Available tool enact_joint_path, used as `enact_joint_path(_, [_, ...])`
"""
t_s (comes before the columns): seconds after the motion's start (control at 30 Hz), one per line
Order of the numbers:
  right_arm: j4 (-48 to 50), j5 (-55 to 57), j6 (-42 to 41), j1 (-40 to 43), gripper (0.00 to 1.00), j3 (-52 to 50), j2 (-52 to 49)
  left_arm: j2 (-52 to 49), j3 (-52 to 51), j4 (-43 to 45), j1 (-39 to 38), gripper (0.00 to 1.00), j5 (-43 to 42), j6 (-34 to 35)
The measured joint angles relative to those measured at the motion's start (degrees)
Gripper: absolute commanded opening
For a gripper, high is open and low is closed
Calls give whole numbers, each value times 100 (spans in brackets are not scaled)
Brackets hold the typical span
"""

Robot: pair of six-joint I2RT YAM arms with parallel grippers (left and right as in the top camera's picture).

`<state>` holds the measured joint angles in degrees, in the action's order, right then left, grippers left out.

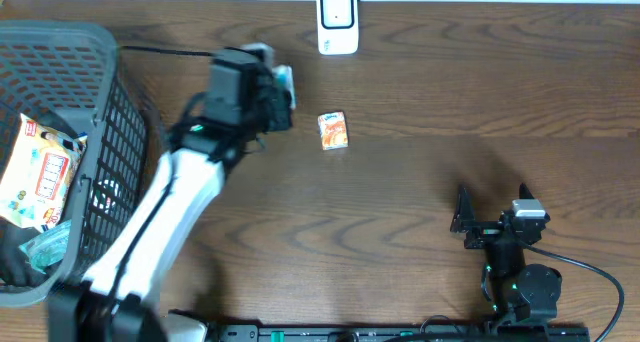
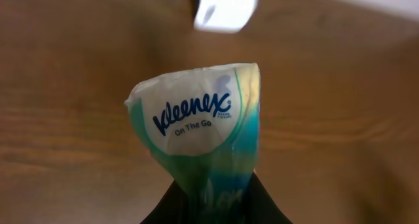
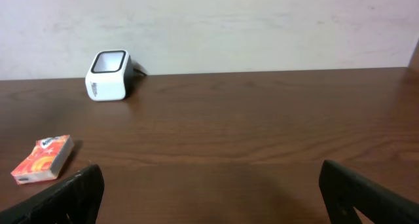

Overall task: Scan the item barcode
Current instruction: 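Carry the teal tissue pack out and set it beside the orange pack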

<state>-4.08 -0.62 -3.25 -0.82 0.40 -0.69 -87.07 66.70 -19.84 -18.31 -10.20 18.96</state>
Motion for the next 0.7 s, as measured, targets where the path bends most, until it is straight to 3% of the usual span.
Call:
enact_joint_path(0.33, [0,0,0,0,99,0,0,-1482,0,627,-415,9,638,-103])
enact_joint_path(0.7, [0,0,0,0,99,0,0,-2090,0,772,-481,8,896,-92])
